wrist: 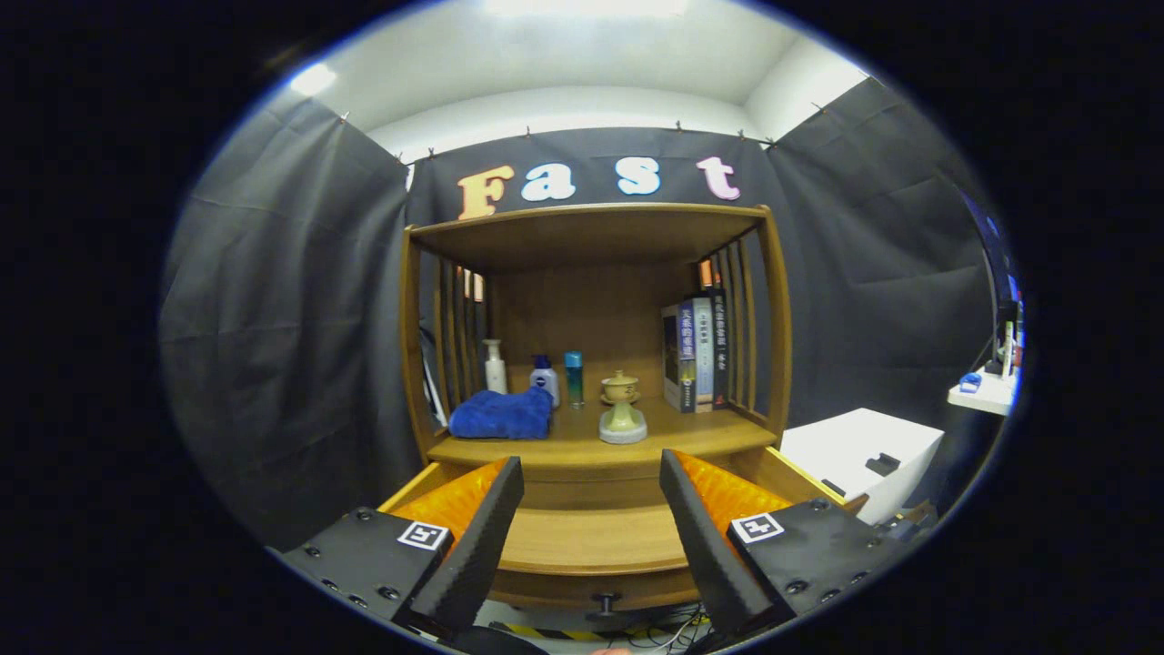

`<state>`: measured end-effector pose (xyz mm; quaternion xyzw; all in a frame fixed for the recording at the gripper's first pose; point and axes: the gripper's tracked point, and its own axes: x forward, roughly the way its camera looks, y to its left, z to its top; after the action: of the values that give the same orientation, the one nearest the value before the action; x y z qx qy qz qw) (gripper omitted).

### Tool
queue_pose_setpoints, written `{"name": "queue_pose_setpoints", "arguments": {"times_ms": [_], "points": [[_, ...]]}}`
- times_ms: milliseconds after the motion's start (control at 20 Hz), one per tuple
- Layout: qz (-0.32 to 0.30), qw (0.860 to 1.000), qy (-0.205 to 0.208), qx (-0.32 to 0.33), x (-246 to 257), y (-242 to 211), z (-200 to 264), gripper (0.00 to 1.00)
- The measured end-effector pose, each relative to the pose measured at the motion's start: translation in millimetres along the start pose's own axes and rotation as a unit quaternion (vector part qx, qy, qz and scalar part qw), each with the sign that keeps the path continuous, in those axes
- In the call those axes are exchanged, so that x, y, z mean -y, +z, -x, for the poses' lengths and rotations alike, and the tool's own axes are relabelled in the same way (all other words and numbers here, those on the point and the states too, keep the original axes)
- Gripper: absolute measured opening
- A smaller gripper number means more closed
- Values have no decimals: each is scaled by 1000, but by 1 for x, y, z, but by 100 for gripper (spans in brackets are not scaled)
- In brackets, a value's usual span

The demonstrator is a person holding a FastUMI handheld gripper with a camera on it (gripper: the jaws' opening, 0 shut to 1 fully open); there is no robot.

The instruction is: Pull open the drawer, take out the items inside it, and place them on the countertop above the cabinet.

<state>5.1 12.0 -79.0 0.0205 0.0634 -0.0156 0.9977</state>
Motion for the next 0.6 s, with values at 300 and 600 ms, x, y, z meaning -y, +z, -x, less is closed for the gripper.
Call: {"name": "queue_pose_setpoints", "arguments": {"times_ms": [300,600], "points": [[-4,1000,-10,-3,13,-61,4,97],[13,1000,-23,-11,21,-101,3,97]]}}
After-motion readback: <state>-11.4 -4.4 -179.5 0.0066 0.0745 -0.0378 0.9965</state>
